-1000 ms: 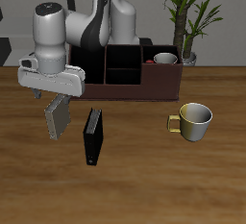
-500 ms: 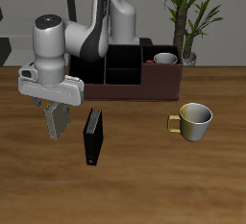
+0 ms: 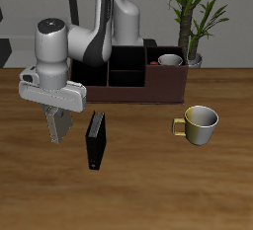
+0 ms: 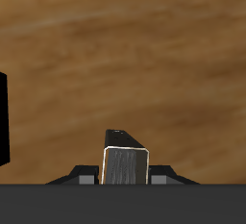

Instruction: Place the red mug into the back desk caddy's right compartment and place the yellow book into the back desk caddy's back compartment

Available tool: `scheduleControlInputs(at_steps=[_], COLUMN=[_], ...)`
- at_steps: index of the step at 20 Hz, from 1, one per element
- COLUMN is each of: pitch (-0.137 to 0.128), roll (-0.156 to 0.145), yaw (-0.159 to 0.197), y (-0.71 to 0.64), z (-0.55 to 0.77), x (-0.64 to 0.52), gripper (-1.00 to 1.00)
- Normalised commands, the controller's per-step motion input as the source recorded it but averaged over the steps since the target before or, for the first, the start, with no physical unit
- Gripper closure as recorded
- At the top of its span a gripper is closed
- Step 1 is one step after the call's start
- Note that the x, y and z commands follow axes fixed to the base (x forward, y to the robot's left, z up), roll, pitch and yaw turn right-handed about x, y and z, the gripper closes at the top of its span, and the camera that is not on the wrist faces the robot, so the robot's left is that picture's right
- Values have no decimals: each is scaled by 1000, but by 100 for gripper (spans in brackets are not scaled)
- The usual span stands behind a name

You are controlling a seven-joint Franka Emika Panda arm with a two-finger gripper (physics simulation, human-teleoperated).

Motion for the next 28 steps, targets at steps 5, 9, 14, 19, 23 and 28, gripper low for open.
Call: scheduleControlInputs(at_steps=[5, 9, 14, 19, 23, 28], pitch=[-13, 4, -28, -10, -54, -51], roll=[-7, -6, 11, -9, -14, -20], yaw=[-14, 8, 74, 100, 109, 78], y=[-35, 85, 194, 126, 98, 32], z=[61, 65, 422, 623, 846, 745], x=[40, 19, -112, -214, -278, -234], gripper=[100, 100, 100, 100, 100, 100])
